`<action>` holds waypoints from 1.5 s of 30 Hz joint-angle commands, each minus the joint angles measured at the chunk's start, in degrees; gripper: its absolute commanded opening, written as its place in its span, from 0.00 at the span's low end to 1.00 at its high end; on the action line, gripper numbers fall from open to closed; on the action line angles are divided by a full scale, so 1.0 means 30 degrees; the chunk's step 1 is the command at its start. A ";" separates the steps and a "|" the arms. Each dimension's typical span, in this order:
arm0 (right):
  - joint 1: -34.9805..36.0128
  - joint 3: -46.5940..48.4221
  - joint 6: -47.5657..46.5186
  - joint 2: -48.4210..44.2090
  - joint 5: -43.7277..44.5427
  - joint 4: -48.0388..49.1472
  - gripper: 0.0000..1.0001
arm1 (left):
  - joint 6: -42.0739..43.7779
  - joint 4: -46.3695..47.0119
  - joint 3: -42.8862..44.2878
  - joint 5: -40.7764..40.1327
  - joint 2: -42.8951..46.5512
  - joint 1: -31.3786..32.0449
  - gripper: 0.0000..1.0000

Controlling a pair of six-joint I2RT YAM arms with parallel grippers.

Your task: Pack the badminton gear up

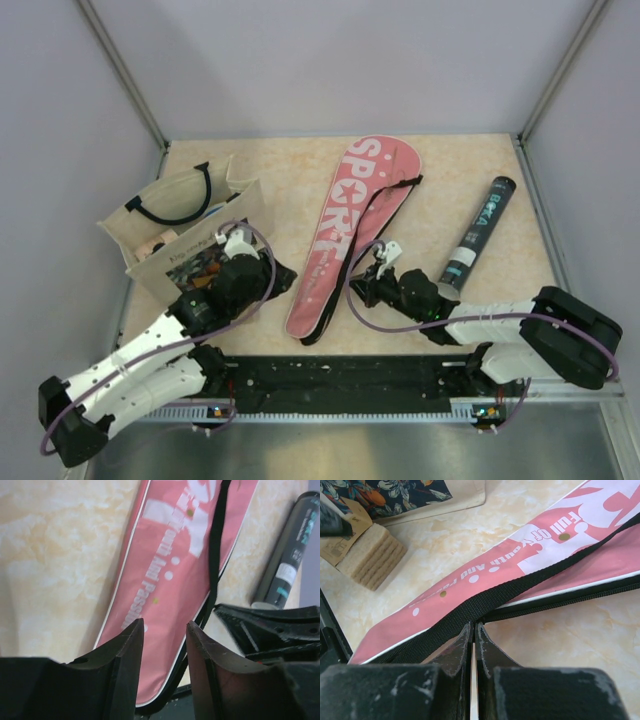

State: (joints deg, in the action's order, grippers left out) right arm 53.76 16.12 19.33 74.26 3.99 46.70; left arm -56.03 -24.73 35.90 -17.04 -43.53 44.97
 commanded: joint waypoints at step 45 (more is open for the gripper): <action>0.3028 -0.0012 0.1320 0.1029 -0.4112 0.0022 0.00 | -0.9154 0.2647 -0.7983 0.0992 0.2527 0.0889 0.00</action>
State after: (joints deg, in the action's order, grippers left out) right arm 60.58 13.67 23.51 79.77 -4.23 46.89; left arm -81.78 -17.98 10.22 -8.82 -35.97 47.75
